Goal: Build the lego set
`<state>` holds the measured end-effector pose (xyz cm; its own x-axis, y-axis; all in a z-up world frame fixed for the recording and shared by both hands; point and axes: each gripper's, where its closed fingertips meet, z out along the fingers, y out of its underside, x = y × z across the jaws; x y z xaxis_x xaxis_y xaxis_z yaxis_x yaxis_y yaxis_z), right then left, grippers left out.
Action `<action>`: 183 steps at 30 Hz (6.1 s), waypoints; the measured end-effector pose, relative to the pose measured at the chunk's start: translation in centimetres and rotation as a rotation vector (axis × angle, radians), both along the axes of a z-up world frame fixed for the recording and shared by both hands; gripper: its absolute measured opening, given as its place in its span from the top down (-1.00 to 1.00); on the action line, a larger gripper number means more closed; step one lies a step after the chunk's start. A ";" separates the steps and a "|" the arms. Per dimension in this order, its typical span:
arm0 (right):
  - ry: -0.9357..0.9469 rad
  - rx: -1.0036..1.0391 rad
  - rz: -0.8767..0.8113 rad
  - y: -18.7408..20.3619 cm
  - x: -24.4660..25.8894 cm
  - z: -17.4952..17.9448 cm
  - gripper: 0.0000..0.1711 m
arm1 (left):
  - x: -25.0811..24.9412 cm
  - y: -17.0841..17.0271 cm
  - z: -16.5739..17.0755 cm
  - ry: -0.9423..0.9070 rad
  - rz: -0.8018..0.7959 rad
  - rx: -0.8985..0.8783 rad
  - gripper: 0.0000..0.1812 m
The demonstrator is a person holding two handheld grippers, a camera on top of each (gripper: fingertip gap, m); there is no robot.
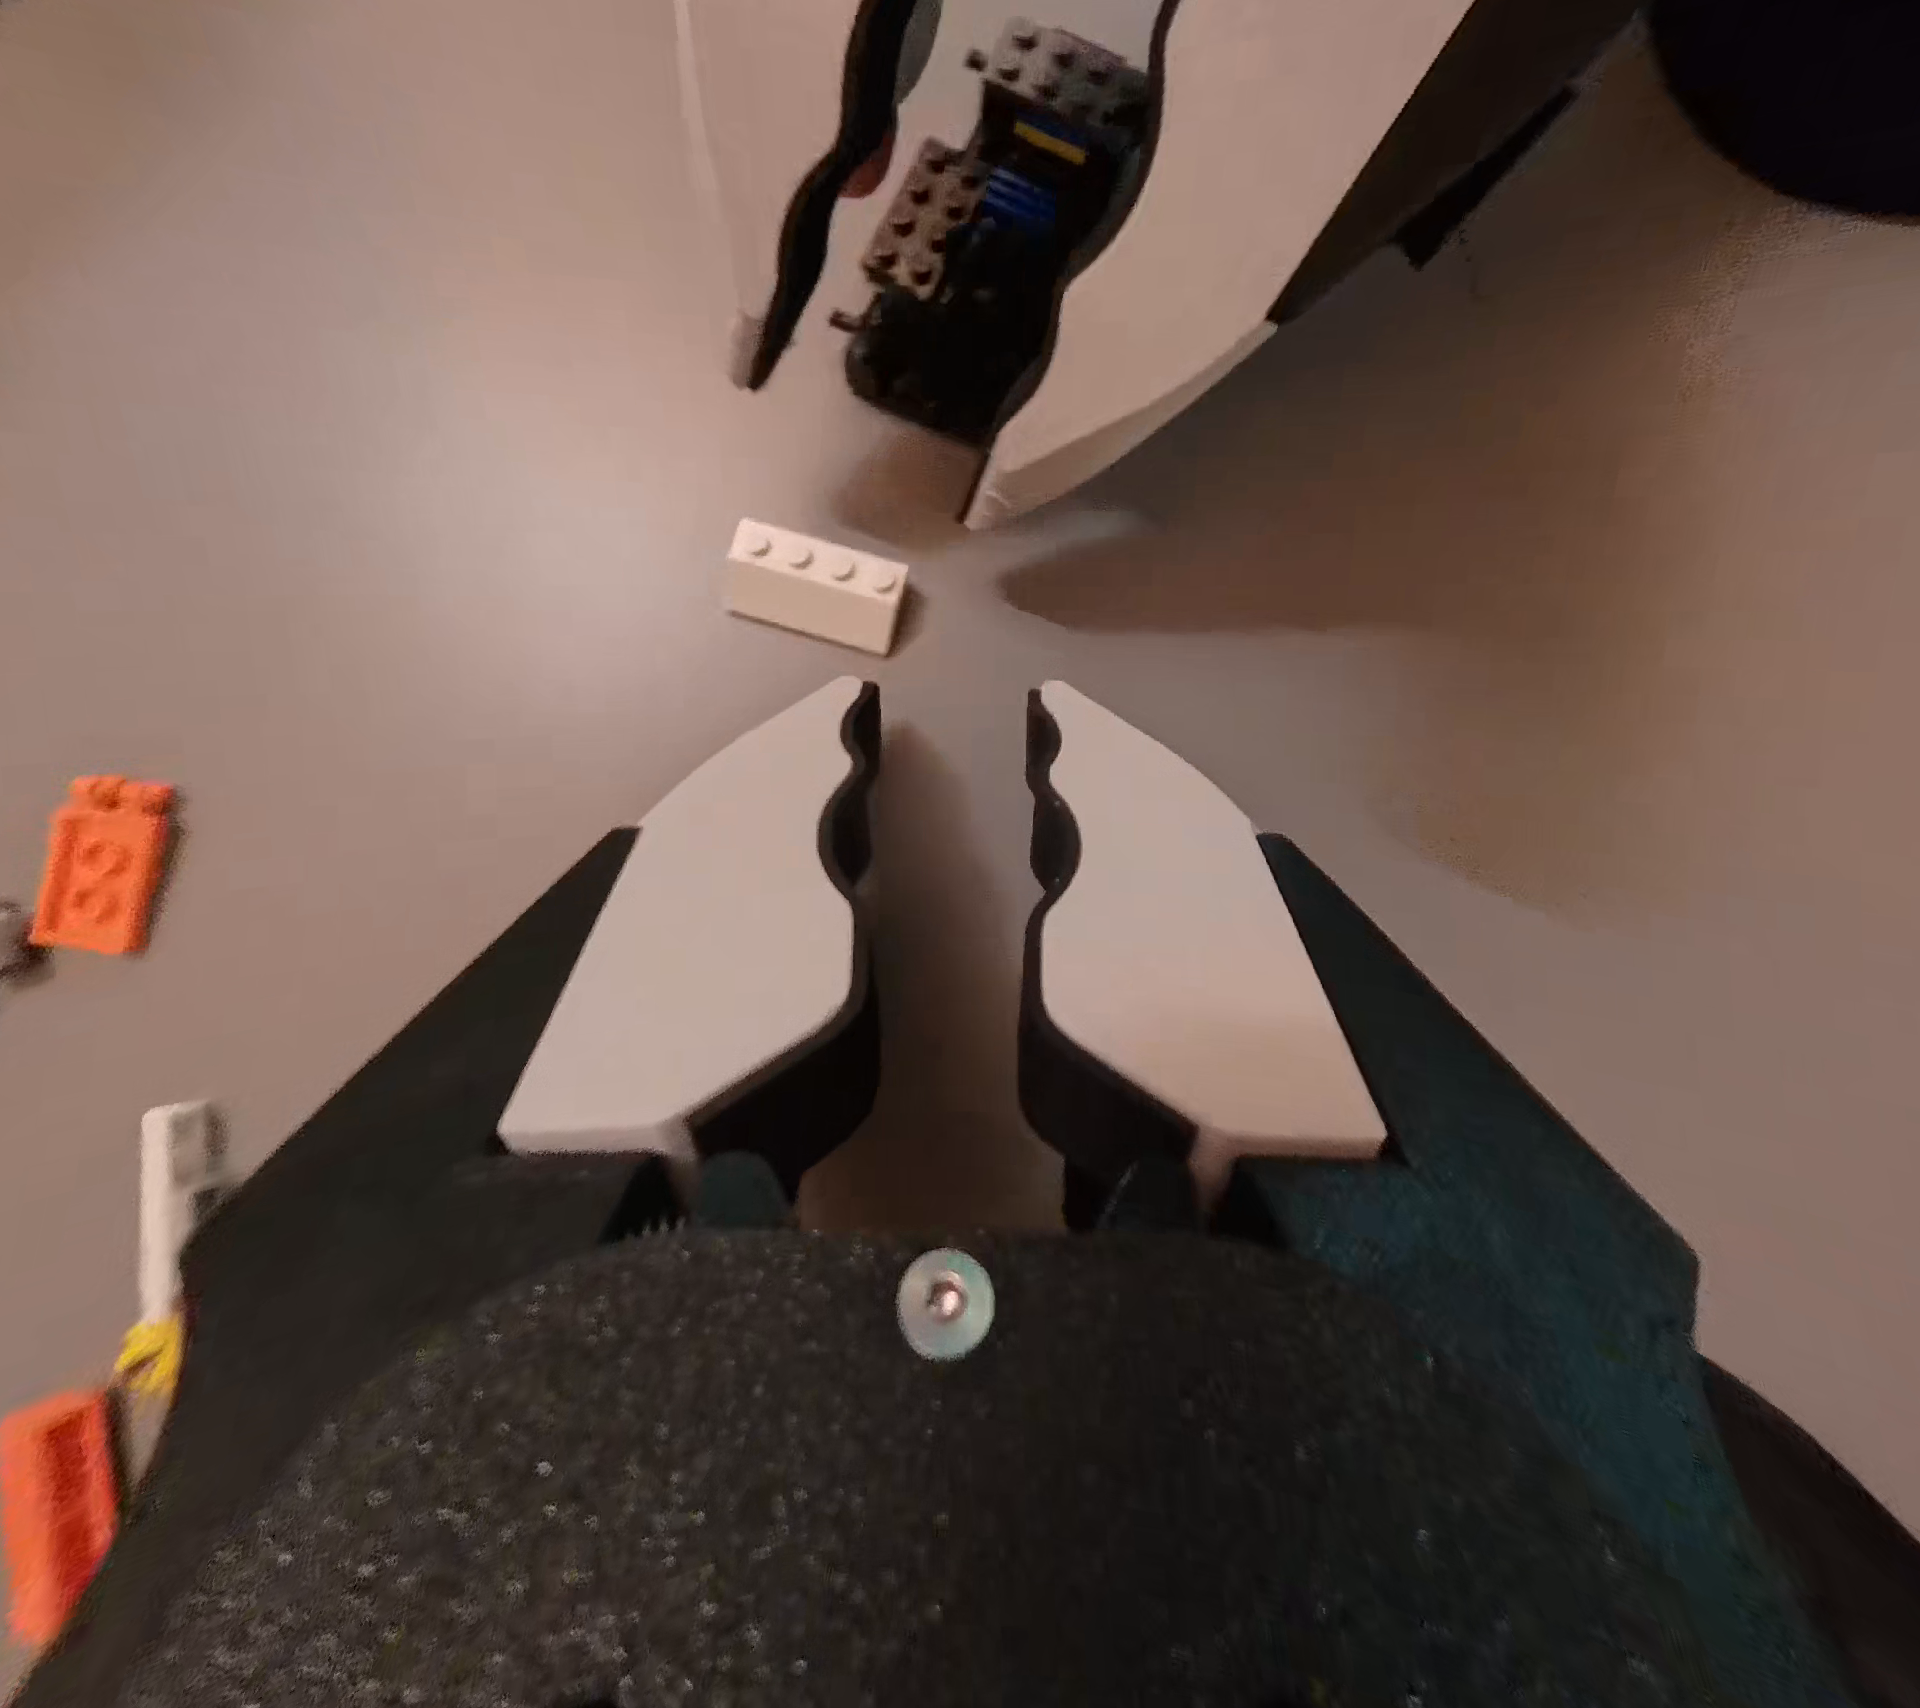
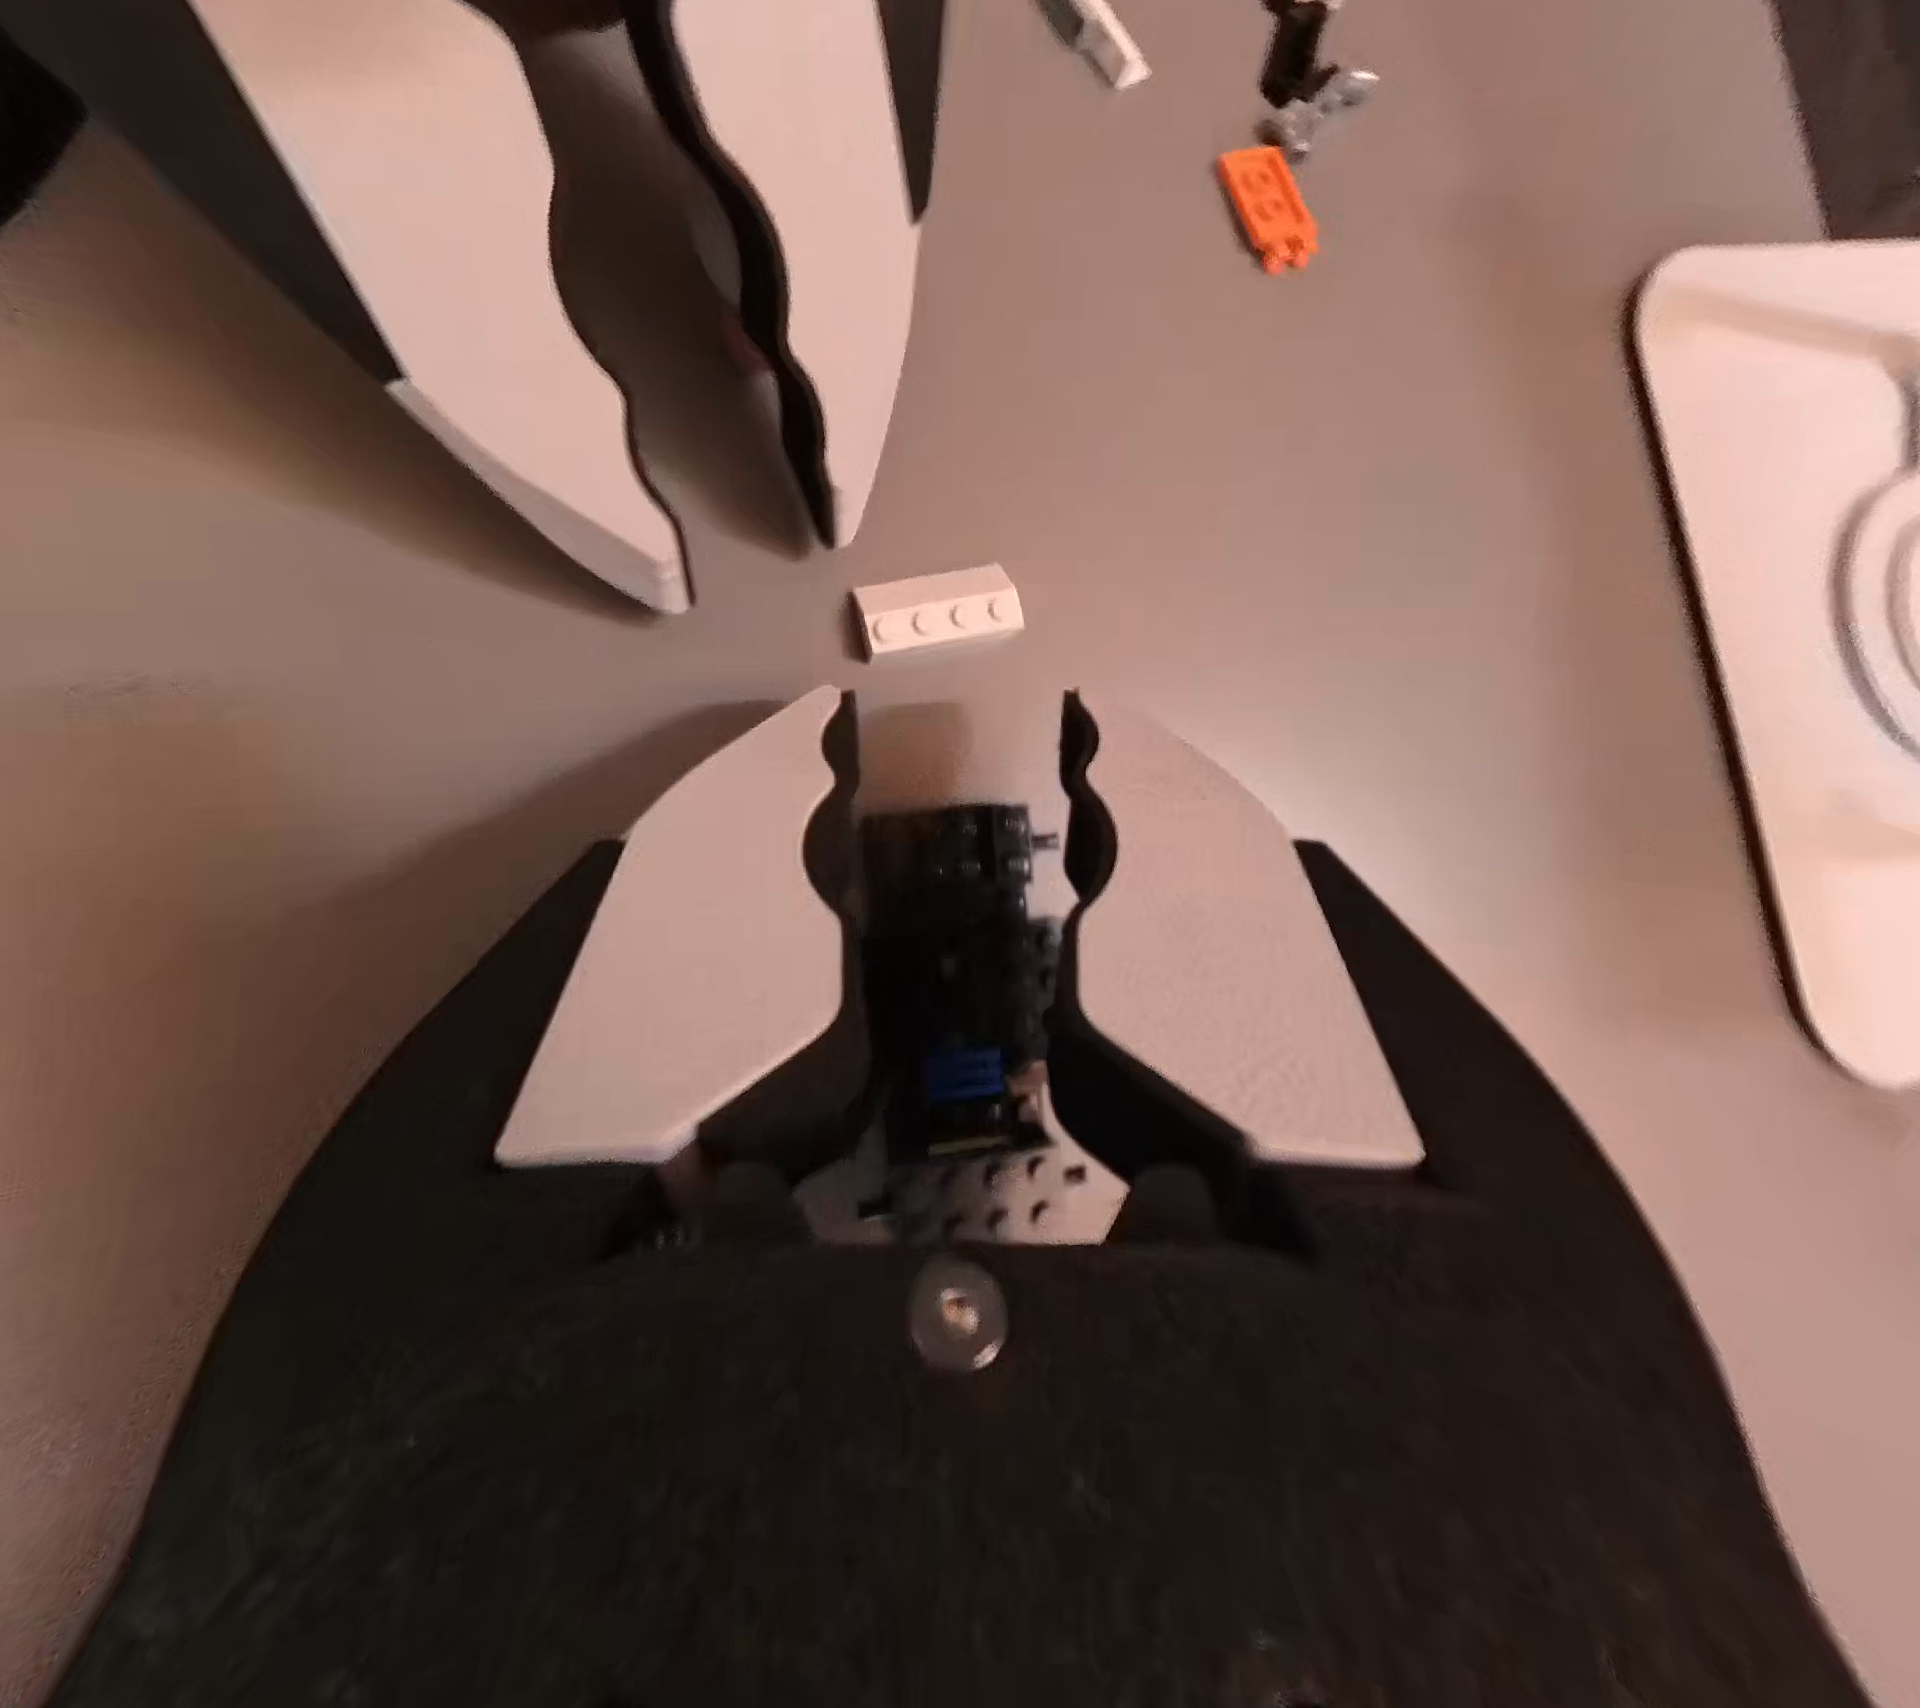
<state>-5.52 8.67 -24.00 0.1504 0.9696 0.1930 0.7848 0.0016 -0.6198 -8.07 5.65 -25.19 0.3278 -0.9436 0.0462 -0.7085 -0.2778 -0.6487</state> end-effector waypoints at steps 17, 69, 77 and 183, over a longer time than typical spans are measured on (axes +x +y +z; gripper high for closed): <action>-0.147 -0.165 0.124 0.4 -1.6 -0.7 0.61 | -1.1 2.9 0.9 -0.138 0.162 0.085 0.82; -0.243 -0.218 -0.009 -1.1 7.9 -2.0 0.58 | 2.1 1.7 1.1 -0.215 0.058 0.180 0.68; -0.202 -0.207 -0.028 -1.1 8.8 -0.7 0.50 | 2.2 1.7 1.1 -0.222 0.049 0.178 0.65; 0.117 -0.213 0.058 -1.4 8.7 -1.4 0.46 | 2.6 1.1 2.0 -0.304 0.073 0.070 0.63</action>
